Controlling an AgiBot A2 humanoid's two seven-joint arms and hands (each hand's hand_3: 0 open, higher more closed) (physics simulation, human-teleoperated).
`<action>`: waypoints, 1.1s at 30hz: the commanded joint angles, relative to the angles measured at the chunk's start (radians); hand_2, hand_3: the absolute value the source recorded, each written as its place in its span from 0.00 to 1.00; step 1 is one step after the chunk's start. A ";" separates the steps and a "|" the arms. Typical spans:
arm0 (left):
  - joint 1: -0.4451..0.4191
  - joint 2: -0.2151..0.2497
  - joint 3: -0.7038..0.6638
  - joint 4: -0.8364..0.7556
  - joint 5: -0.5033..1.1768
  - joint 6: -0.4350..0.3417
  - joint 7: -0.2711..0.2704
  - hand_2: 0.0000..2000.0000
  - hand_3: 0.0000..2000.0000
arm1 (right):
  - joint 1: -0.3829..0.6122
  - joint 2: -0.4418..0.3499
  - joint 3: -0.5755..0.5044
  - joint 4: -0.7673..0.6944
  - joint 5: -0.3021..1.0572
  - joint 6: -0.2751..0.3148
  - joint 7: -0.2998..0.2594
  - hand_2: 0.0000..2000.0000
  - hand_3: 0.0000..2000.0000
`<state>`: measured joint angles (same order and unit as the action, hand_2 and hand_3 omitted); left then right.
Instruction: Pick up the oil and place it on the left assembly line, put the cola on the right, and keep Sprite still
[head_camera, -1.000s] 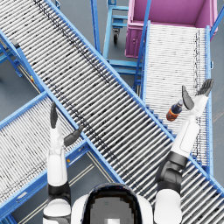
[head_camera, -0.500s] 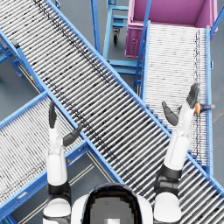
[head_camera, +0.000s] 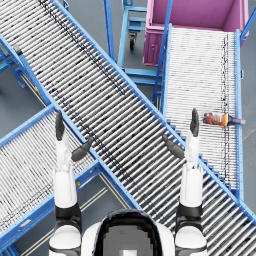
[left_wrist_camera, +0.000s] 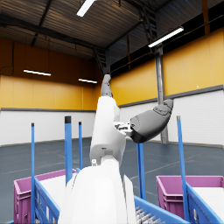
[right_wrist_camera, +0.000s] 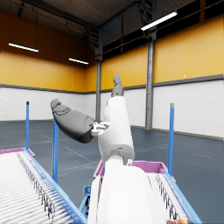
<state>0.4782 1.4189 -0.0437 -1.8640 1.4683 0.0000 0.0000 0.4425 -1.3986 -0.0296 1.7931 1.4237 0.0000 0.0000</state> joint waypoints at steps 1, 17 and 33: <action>0.006 0.000 0.005 0.001 0.000 0.000 0.000 0.00 0.00 | 0.000 -0.001 -0.003 0.004 0.000 0.000 0.000 0.00 0.00; -0.092 -0.091 0.109 0.031 -0.205 0.044 0.044 0.00 0.00 | -0.078 0.081 0.101 0.001 -0.185 0.044 -0.044 0.00 0.00; -0.187 -0.210 0.243 0.067 -0.462 0.100 0.099 0.00 0.00 | -0.152 0.190 0.229 0.003 -0.418 0.098 -0.100 0.00 0.00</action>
<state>0.2907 1.2085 0.1998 -1.7967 1.0042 0.0999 0.0997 0.2905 -1.2083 0.2000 1.7960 1.0038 0.0988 -0.1000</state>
